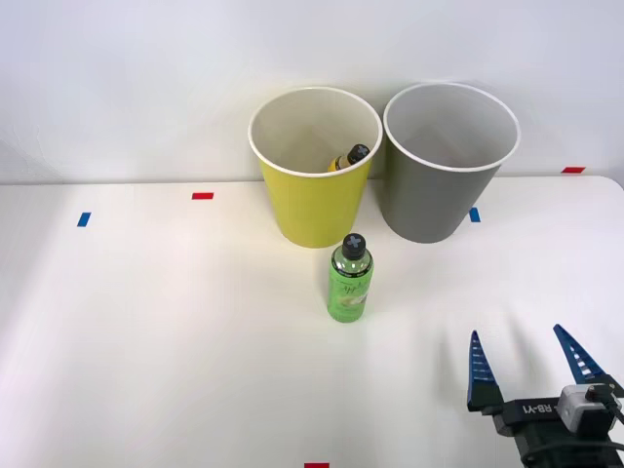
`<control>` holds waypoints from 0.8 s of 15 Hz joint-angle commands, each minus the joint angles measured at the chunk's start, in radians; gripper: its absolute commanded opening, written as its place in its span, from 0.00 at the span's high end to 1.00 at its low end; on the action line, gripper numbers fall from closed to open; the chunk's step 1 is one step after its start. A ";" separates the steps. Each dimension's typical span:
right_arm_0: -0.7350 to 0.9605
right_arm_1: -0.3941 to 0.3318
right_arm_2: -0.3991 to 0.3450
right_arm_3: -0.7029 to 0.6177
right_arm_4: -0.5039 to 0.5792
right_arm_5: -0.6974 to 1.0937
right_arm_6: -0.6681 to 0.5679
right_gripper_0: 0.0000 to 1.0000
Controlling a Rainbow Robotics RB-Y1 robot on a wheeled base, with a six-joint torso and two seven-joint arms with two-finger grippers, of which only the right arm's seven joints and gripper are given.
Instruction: Put cans in the gray bin, plastic bottles in the light green bin
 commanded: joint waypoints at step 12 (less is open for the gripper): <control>0.188 0.060 0.040 0.003 0.238 -0.203 -0.229 0.00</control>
